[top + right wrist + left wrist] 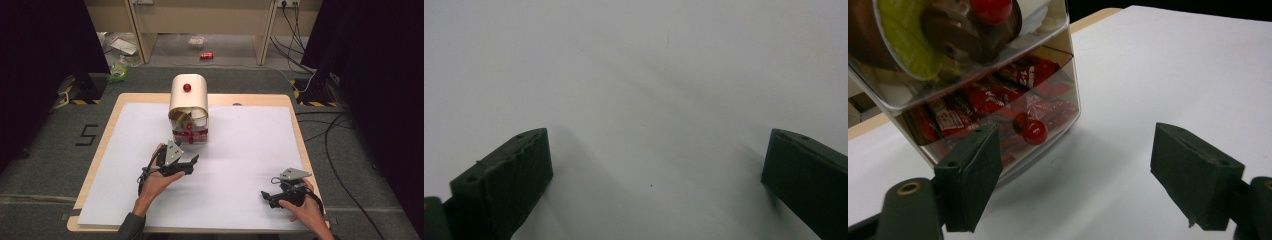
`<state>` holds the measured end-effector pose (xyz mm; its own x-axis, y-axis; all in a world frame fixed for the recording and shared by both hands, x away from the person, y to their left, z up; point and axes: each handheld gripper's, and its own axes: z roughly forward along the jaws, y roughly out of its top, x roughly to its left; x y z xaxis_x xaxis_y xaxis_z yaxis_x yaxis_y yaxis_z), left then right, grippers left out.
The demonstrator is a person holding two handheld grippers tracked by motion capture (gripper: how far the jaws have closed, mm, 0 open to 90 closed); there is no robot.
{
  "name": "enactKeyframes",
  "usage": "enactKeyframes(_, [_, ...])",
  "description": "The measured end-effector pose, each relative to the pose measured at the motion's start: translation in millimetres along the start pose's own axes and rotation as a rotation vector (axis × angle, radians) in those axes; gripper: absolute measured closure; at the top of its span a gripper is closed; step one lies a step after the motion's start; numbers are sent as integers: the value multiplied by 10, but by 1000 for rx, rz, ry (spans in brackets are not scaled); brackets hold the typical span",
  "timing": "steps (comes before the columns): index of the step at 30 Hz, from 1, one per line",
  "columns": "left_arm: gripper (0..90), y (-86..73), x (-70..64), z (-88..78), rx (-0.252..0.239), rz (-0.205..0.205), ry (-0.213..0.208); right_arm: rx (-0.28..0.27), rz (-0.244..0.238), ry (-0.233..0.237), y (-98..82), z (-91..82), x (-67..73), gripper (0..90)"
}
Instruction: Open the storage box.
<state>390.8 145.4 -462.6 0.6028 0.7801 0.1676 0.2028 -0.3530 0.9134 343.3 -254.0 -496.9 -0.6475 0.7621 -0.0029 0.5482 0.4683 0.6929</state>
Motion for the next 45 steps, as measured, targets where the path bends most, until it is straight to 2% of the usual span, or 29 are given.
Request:
enactKeyframes(2, [204, 15, -7, 12, -1, -4, -2, 0, 2, 0, 0, 0, 1, 3])
enactKeyframes(14, [211, 50, -21, 114, -2, 56, 7, 0, 1, 0, 0, 0, 0, 3])
enactKeyframes(19, [211, 77, 22, 134, -15, 79, 12, 0, 1, 0, 0, 0, 0, 3])
enactKeyframes(22, [209, 80, 40, 144, -7, 104, 17, 0, 1, 0, 0, 0, 0, 3])
enactKeyframes(28, [211, 66, 41, 186, 1, 125, 25, 0, 3, 1, 0, 0, 1, 3])
enactKeyframes(32, [210, 60, 20, 235, 16, 171, 55, 0, 2, 0, 0, 0, 1, 3])
enactKeyframes(35, [210, 70, 28, 254, 12, 187, 66, 0, 0, 0, 0, 0, 0, 3])
enactKeyframes(36, [210, 70, 28, 254, 12, 187, 66, 0, 0, 0, 0, 0, 0, 3])
enactKeyframes(37, [211, 71, 27, 270, 21, 211, 73, 0, 1, 0, 0, 0, 0, 3])
enactKeyframes(45, [206, 42, 14, 322, 45, 262, 81, 0, 0, 0, 0, 0, 0, 2])
